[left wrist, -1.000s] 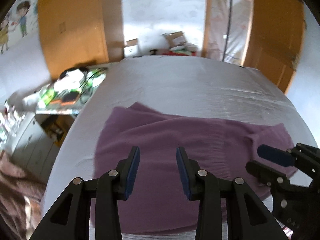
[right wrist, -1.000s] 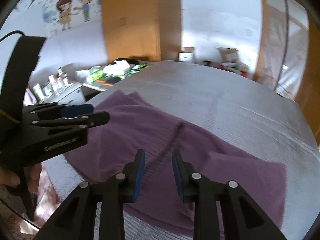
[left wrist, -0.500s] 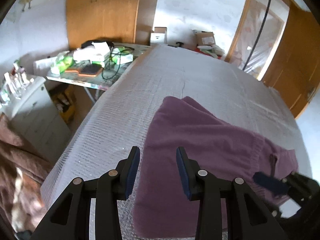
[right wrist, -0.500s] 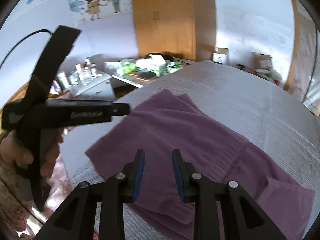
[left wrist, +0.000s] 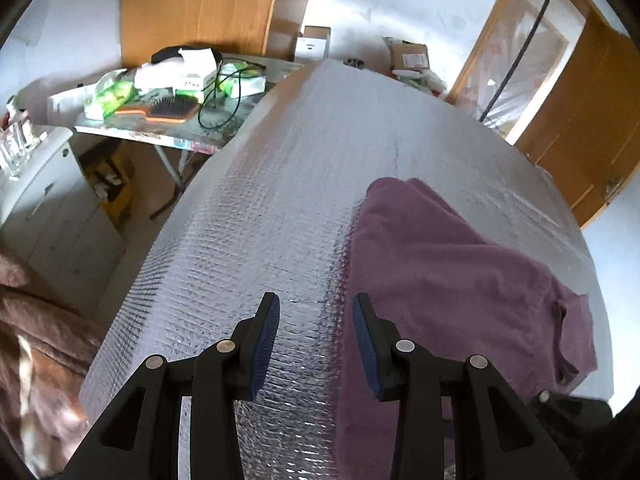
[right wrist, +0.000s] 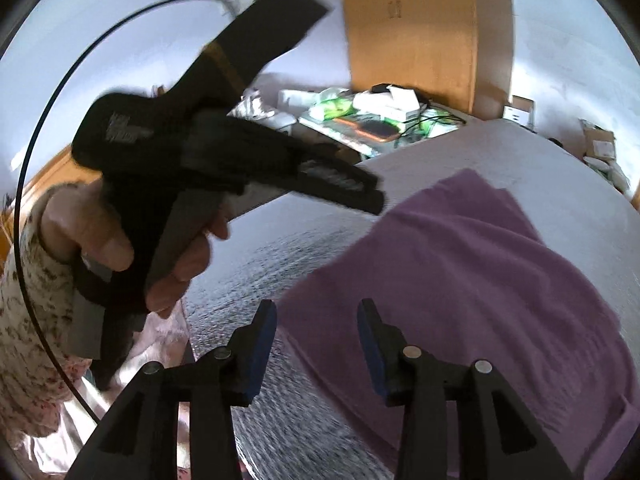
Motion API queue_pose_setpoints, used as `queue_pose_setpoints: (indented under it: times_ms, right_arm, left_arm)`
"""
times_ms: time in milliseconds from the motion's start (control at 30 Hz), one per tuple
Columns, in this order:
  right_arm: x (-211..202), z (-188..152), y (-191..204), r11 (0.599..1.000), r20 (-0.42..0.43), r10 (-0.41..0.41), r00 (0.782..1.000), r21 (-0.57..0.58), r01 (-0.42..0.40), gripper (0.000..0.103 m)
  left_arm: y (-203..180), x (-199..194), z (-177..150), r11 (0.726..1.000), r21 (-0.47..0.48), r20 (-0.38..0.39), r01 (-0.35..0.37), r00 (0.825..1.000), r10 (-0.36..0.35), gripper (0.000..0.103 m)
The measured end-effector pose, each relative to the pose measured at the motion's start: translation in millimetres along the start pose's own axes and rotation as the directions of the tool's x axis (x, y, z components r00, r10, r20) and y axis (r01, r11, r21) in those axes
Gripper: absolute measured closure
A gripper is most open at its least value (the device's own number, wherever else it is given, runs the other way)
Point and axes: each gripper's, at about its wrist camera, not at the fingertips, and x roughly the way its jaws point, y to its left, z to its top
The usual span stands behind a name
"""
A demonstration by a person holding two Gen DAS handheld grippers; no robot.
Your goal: Fold clothes
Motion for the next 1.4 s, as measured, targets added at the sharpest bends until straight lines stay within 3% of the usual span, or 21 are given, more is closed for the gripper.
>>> queue_pose_setpoints:
  times_ms: [233,500,600,767,1000,1200,1400]
  right_arm:
    - [20.5,-3.2,14.0,0.998,-0.041,-0.044,0.998,-0.035,0.043,0.060]
    - [29.2,-6.8,28.0,0.984,-0.038,-0.153,0.988,-0.095,0.149,0.059]
    - [28.8,-8.1,27.5,0.985,-0.032,-0.155,0.987,-0.088,0.151,0.061]
    - [26.9,-10.1,22.7,0.982,-0.021,-0.174,0.984,-0.072,0.172,0.076]
    - [22.8,-15.1,22.9,0.979,-0.003,-0.193,0.981,-0.063,0.192,0.085]
    - [13.3,-17.6,17.7,0.986,0.026,-0.162,0.986,-0.037,0.163,0.086]
    - [14.8,-13.1,12.3,0.988,0.026,-0.152,0.988,-0.031,0.153,0.086]
  left_arm:
    - [4.0,16.0,2.5,0.998,-0.015,-0.043,0.068,0.997,-0.069,0.063]
    - [0.4,29.0,8.3,0.998,-0.019,-0.064,0.057,0.996,-0.058,0.063]
    - [-0.9,30.8,9.2,0.998,-0.013,-0.070,0.053,0.996,-0.054,0.063]
    - [4.9,31.5,14.6,0.997,-0.034,-0.066,0.064,0.996,-0.066,0.063]
    - [8.4,34.8,22.5,0.997,-0.053,-0.058,0.060,0.996,-0.063,0.063]
    - [12.9,43.4,29.1,0.983,-0.090,-0.086,0.158,0.982,-0.166,0.063]
    - [17.1,54.3,35.7,0.949,-0.143,-0.121,0.280,0.947,-0.298,0.059]
